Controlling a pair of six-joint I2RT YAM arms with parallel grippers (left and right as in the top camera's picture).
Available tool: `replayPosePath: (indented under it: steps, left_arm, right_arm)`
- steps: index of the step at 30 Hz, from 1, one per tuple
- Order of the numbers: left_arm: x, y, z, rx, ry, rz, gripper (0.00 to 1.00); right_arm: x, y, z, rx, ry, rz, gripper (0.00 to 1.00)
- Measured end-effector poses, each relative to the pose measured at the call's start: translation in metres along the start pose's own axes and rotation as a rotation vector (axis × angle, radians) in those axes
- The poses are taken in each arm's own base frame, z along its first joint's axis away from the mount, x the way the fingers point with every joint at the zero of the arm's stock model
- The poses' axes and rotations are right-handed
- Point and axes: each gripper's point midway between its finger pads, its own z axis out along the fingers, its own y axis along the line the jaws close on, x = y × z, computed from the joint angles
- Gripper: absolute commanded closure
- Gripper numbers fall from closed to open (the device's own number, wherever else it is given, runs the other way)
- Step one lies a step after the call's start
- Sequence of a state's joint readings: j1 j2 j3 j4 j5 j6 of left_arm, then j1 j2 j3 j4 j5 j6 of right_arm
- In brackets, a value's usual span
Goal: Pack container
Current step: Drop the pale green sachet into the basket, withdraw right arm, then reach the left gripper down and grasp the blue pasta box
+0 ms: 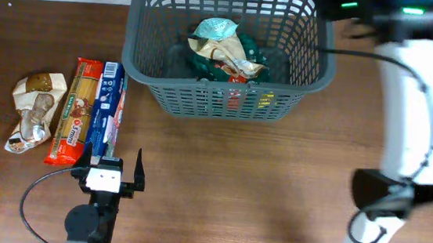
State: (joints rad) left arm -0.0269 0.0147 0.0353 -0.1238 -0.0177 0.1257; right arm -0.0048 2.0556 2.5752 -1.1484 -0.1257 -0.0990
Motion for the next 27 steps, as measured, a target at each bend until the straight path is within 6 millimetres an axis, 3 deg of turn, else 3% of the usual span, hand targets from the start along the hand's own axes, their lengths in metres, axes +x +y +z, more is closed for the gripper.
replayPosePath:
  steps: [3, 5, 7, 10, 15, 17, 18, 19, 20, 22, 27]
  left_arm:
    - [0.0, 0.0, 0.0, 0.0, 0.0, 0.0, 0.01]
    - [0.0, 0.0, 0.0, 0.0, 0.0, 0.0, 0.01]
    - [0.0, 0.0, 0.0, 0.0, 0.0, 0.0, 0.01]
    - [0.0, 0.0, 0.0, 0.0, 0.0, 0.0, 0.01]
    - [0.0, -0.001, 0.0, 0.004, -0.001, 0.0, 0.01]
    - [0.0, -0.001, 0.0, 0.008, -0.001, 0.0, 0.01]
    - [0.0, -0.001, 0.0, 0.008, -0.001, -0.008, 0.01]
    - [0.0, -0.002, 0.0, 0.009, -0.001, -0.027, 0.01]
    - [0.001, -0.002, 0.0, 0.011, 0.003, -0.049, 0.01]
    - [0.006, -0.002, -0.001, 0.011, 0.036, -0.114, 0.01]
    - [0.034, 0.007, -0.015, -0.068, 0.29, -0.274, 0.01]
  right_arm:
    - [0.0, -0.086, -0.037, 0.131, -0.047, 0.14, 0.34]
    - [0.011, -0.125, -0.05, 0.192, -0.047, 0.208, 0.34]
    - [0.027, -0.152, -0.052, 0.228, -0.021, 0.271, 0.34]
    - [0.065, -0.176, -0.036, 0.246, 0.069, 0.359, 0.34]
    - [0.135, -0.178, 0.003, 0.219, 0.257, 0.448, 0.33]
    - [0.164, -0.172, 0.016, 0.203, 0.334, 0.475, 0.28]
    - [0.177, -0.17, 0.021, 0.194, 0.367, 0.488, 0.19]
    - [0.193, -0.166, 0.027, 0.185, 0.408, 0.5, 0.01]
    - [0.203, -0.163, 0.031, 0.178, 0.434, 0.513, 0.01]
    - [0.221, -0.158, 0.036, 0.168, 0.479, 0.527, 0.01]
    - [0.232, -0.154, 0.039, 0.159, 0.508, 0.541, 0.01]
